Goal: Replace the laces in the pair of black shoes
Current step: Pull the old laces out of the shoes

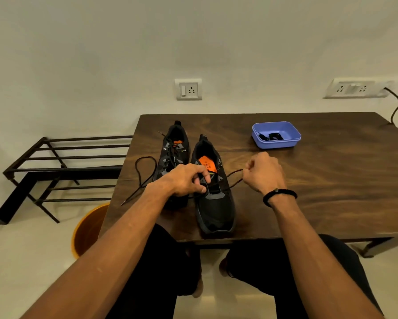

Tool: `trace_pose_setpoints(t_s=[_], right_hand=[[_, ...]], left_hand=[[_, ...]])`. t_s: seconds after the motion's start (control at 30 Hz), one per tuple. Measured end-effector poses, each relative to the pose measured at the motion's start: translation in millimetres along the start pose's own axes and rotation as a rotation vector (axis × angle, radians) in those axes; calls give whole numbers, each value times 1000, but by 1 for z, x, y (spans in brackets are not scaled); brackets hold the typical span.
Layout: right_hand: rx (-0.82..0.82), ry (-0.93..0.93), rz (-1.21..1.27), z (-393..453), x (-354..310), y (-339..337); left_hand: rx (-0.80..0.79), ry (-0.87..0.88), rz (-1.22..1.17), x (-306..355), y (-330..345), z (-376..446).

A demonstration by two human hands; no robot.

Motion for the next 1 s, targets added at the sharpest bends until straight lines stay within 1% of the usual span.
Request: trace_pose_setpoints(t_s=[0.07, 0.13, 0.23, 0.3, 0.47, 0.57, 0.7, 0.83, 0.87, 0.93, 1.0], right_hand=[[-57, -159, 62, -2, -12, 10], [-163, -267, 99, -7, -26, 22], [-307, -339, -20, -16, -36, 46], [-324, -336, -62, -20, -36, 57], [-292, -277, -86, -21, -38, 59], [-229, -198, -42, -21, -38, 50], [-79, -62, 9, -12, -27, 25], [71, 74, -11, -5, -7, 1], [93, 64, -20, -5, -6, 0], [79, -34, 10, -6, -10, 5], [-23, -164, 60, -10, -22, 15]], left_hand=[[10, -9, 7, 0, 0, 0], [18, -14, 21, -1, 1, 0], [28, -15, 44, 0, 1, -1], [35, -12, 48, 2, 1, -2], [51, -12, 62, 3, 0, 0], [41, -6, 71, 3, 1, 1], [30, -6, 37, 0, 0, -1], [24, -5, 10, 0, 0, -2], [25, -8, 10, 0, 0, -2], [25, -11, 18, 1, 0, -2], [25, -15, 28, 1, 0, -2]])
Point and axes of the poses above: each hand's wrist, its own z-axis towards the middle knuckle, its own y-axis out of the palm, x = y × z, the point moved 5 cm from there along z, towards the middle knuckle, and after that the axes turned 10 degrees about z, right-handed, at the moved point
